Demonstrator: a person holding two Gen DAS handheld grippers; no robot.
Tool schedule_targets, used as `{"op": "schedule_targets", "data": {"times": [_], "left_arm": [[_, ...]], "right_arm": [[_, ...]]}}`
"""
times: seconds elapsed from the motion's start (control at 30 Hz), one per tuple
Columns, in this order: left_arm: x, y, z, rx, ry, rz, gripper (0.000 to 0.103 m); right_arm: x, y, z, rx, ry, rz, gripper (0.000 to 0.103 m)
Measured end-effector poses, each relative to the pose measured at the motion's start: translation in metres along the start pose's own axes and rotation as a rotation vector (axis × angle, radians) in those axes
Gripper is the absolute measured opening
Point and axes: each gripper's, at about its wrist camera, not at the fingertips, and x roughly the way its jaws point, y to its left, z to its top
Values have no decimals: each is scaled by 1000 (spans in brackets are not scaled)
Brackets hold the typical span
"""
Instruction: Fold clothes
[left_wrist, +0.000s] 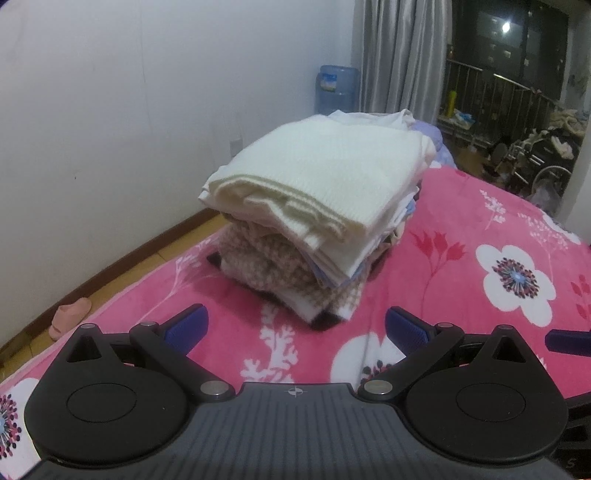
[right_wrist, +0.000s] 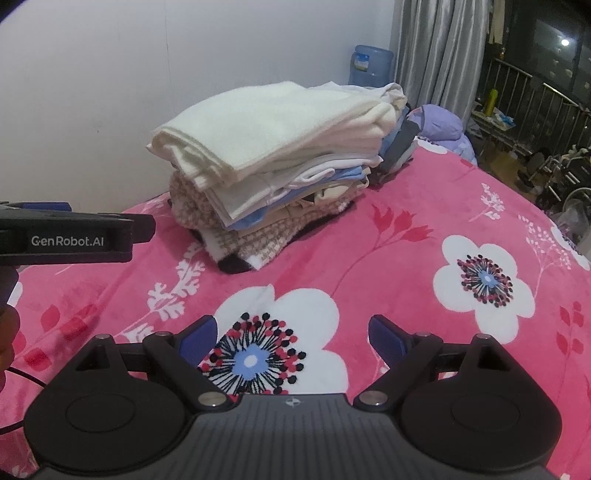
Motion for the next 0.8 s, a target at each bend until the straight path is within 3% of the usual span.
{"op": "schedule_targets", "data": {"times": [0.8], "left_arm": [[0, 0, -3, 11, 7, 0, 103]], "right_arm": [[2, 5, -3, -7, 13, 3, 92]]}}
